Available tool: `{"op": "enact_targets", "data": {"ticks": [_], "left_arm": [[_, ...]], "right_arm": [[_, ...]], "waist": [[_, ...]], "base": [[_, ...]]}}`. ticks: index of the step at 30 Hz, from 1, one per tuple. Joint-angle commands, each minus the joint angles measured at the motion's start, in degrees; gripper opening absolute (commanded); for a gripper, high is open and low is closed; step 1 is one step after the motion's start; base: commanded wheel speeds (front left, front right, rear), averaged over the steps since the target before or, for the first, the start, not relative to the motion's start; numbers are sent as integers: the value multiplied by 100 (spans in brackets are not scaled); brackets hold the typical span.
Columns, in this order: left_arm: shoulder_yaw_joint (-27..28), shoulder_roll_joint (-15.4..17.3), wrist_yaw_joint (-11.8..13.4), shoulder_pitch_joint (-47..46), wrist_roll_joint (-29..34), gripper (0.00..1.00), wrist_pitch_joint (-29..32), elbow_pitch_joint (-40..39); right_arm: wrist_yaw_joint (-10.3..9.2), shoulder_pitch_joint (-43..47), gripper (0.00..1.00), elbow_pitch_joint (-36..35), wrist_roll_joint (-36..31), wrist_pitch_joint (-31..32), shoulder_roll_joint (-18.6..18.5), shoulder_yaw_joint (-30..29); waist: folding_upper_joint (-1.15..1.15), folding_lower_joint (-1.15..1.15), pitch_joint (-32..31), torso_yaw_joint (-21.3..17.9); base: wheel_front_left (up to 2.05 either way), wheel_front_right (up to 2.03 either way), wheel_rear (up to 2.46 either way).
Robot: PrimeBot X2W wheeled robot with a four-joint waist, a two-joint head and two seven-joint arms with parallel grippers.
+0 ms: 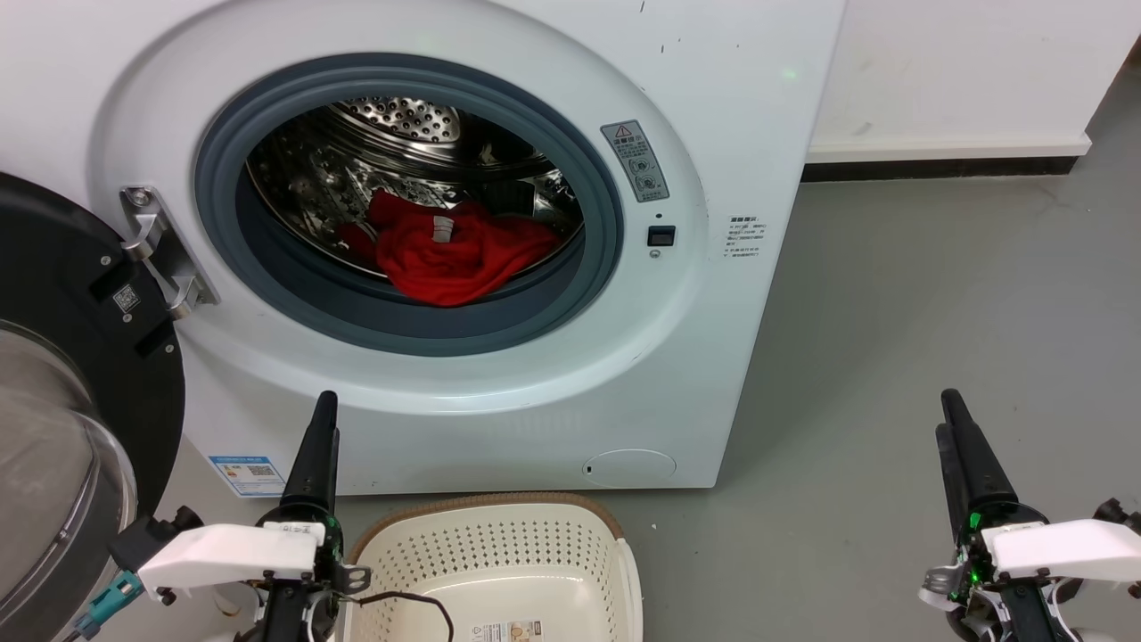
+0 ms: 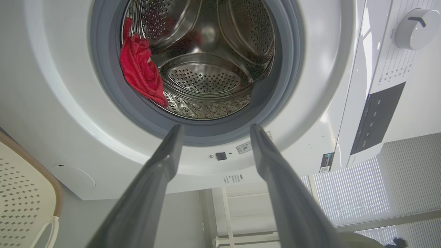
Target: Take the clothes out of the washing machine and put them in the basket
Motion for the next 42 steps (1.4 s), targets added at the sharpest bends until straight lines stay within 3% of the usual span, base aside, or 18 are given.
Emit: {"op": "enact_targets", "data": {"ticks": [1,16,42], "left_arm": [[-18,13,-9,-169,188,100,-51,-146],[-207,13,-7,-151,1774,100,-384,-436],[-513,13,293,-83,4398,100,-857,-544]], "right_arm": [[1,-49,100,-156,-201,-53,-4,16],[1,114,100,-497,-2464,-385,-2,104],[1,314,100,-750,-4981,-735,1,276]], "waist": [[0,0,-1,1],[0,0,-10,14],[0,0,-12,-40]], "base": [[0,0,0],[0,0,0],[0,0,0]]}}
